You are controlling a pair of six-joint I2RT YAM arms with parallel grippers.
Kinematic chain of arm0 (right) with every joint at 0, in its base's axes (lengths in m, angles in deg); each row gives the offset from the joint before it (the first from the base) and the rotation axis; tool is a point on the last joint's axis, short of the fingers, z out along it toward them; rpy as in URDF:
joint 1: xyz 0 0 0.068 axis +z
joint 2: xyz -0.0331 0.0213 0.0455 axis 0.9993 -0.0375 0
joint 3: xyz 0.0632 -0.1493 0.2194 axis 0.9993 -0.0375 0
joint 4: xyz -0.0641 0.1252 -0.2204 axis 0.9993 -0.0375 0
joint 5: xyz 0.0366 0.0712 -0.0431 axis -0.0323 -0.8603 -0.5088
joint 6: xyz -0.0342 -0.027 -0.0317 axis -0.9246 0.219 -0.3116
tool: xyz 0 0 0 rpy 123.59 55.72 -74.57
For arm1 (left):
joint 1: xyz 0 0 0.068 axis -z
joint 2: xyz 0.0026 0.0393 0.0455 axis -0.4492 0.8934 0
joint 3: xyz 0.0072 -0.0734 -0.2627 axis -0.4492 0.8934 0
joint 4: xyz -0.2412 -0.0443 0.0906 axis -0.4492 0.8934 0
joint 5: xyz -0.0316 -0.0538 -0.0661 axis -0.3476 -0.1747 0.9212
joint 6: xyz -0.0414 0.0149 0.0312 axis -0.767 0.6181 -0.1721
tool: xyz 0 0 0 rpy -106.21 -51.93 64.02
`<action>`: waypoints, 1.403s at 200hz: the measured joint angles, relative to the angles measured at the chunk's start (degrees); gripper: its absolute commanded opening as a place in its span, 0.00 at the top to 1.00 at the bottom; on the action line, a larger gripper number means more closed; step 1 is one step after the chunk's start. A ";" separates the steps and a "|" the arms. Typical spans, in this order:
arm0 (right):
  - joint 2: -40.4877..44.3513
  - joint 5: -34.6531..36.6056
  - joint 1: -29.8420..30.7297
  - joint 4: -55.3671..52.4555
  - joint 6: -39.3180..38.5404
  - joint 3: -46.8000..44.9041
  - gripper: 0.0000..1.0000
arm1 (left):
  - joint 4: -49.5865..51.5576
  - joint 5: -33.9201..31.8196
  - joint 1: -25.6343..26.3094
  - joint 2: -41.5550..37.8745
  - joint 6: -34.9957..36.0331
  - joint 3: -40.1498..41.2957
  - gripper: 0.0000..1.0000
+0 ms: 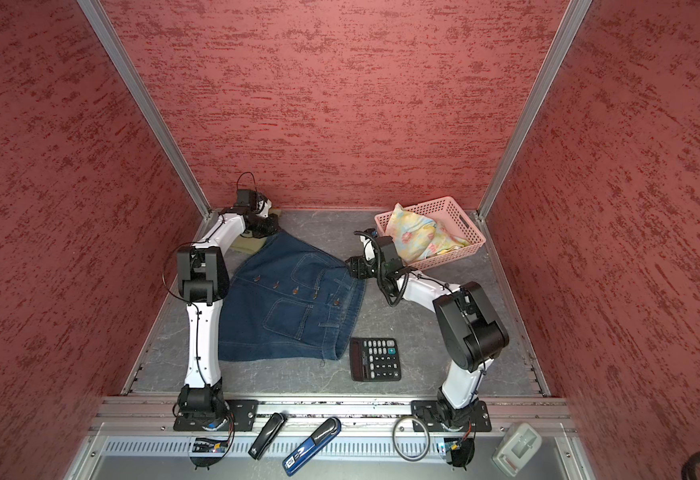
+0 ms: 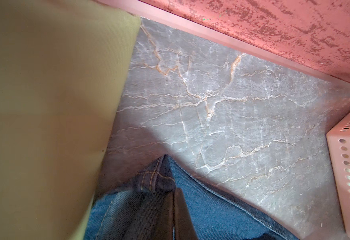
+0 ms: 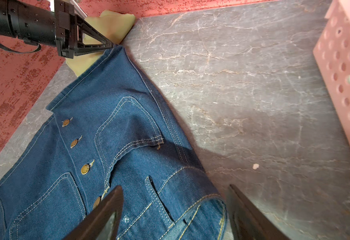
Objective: Fold and stack skirts
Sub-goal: Fold the skirt at the center of the table.
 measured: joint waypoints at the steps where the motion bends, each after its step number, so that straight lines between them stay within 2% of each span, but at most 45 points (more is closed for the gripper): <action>1: 0.00 0.00 -0.02 0.00 0.02 0.00 0.21 | 0.00 0.00 0.00 0.00 0.00 0.00 0.99; 95: -2.91 -0.55 -1.55 -2.97 2.99 0.02 0.27 | -1.31 0.00 -0.33 -0.72 -0.02 0.00 1.00; 159: -6.78 -6.43 -2.47 -1.46 7.02 0.04 0.34 | -2.29 0.22 -0.33 -1.27 -0.85 0.00 1.00; 207: -9.64 -8.79 -3.74 4.66 13.07 0.17 0.56 | -2.99 0.90 -0.33 -1.81 -1.25 0.02 1.00; 226: -11.19 -9.14 -3.91 5.55 14.29 0.68 0.76 | -3.13 1.22 -0.33 -1.81 -1.53 0.02 1.00; 255: -11.19 -8.55 -4.35 6.64 14.38 0.68 1.00 | -3.63 1.29 -0.57 -1.84 -2.16 0.02 1.00; 280: -10.29 -8.11 -5.05 7.17 13.31 0.68 1.00 | -4.17 1.55 -1.09 -2.27 -3.15 0.28 1.00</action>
